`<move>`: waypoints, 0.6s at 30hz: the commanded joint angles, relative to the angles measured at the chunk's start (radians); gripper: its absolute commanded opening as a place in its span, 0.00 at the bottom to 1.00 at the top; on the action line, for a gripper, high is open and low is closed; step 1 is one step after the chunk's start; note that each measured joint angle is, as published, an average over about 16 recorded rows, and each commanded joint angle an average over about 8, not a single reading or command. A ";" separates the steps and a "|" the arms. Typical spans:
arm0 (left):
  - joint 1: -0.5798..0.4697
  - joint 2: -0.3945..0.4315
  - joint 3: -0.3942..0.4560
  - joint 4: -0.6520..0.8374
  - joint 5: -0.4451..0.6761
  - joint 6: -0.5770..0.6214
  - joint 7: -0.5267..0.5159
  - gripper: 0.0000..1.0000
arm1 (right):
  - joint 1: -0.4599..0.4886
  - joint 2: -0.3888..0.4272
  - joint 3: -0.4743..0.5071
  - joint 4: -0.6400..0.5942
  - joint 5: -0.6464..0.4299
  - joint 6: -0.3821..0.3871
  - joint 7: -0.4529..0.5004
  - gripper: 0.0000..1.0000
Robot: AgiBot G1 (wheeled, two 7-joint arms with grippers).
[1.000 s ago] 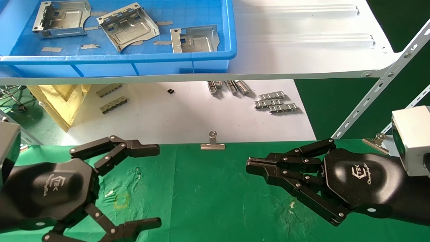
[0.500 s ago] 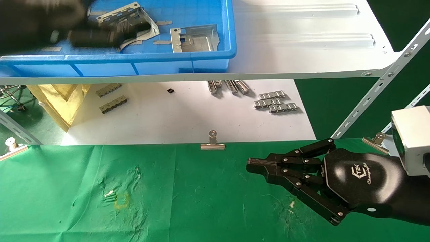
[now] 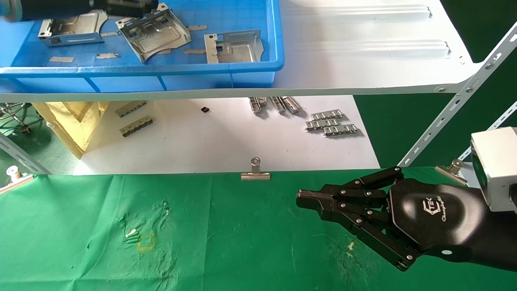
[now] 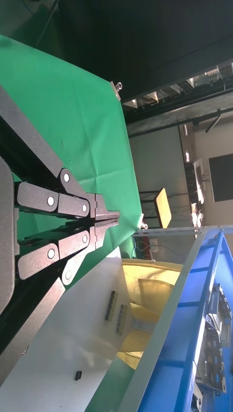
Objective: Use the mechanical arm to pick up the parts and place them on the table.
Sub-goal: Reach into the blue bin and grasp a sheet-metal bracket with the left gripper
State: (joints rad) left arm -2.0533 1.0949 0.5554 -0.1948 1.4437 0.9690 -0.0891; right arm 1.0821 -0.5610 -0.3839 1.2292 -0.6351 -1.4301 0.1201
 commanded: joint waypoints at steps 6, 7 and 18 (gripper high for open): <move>-0.034 0.019 0.023 0.094 0.034 0.005 0.019 0.00 | 0.000 0.000 0.000 0.000 0.000 0.000 0.000 0.00; -0.036 0.021 0.023 0.101 0.034 0.005 0.022 0.00 | 0.000 0.000 0.000 0.000 0.000 0.000 0.000 0.00; -0.031 0.040 0.012 0.142 0.020 -0.036 0.079 0.00 | 0.000 0.000 0.000 0.000 0.000 0.000 0.000 0.96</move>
State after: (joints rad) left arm -2.0862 1.1332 0.5670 -0.0551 1.4629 0.9348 -0.0108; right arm 1.0821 -0.5610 -0.3840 1.2292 -0.6351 -1.4301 0.1201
